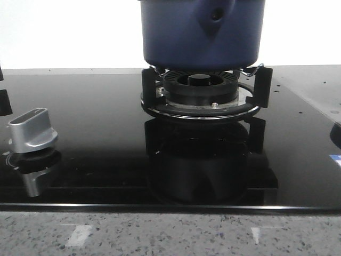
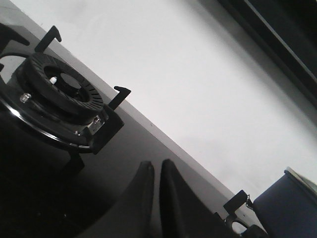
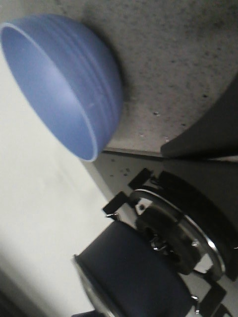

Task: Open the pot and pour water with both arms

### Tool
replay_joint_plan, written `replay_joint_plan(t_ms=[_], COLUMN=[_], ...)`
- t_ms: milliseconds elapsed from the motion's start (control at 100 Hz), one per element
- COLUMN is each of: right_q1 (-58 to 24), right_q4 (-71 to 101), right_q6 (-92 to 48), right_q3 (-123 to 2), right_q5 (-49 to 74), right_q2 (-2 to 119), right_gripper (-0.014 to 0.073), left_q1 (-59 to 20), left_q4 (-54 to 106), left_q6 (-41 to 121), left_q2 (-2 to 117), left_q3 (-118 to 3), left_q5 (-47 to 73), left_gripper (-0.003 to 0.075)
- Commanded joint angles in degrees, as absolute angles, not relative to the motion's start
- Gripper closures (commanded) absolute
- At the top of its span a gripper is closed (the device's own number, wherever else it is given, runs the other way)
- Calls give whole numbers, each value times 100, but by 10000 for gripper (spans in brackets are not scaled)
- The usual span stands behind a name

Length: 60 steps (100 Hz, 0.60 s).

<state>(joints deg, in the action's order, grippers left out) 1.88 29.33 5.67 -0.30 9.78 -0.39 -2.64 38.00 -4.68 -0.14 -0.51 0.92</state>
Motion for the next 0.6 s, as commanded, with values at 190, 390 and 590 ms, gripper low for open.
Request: replay_joint_plan(t_ms=[190,390,590], right_q1=[205,176,-44], right_q4=[2565,2461,2447], right_q6=[-585,-1444,-1869], right_q3=[-1714,-3009,-3587], right_q5=[2274,3123,3173], right_q2=[562,1801,2368], right_gripper=[640,640,638], left_q1=[-330,-455,-878], left_q4=[2916,3001,3286], left_q6=[617,1264,1887], left_q2=[692,1915,2843], left_q3=[-1787,-3360,-4330], left_q5=[1370,2113,2582], left_gripper=[741,740,736])
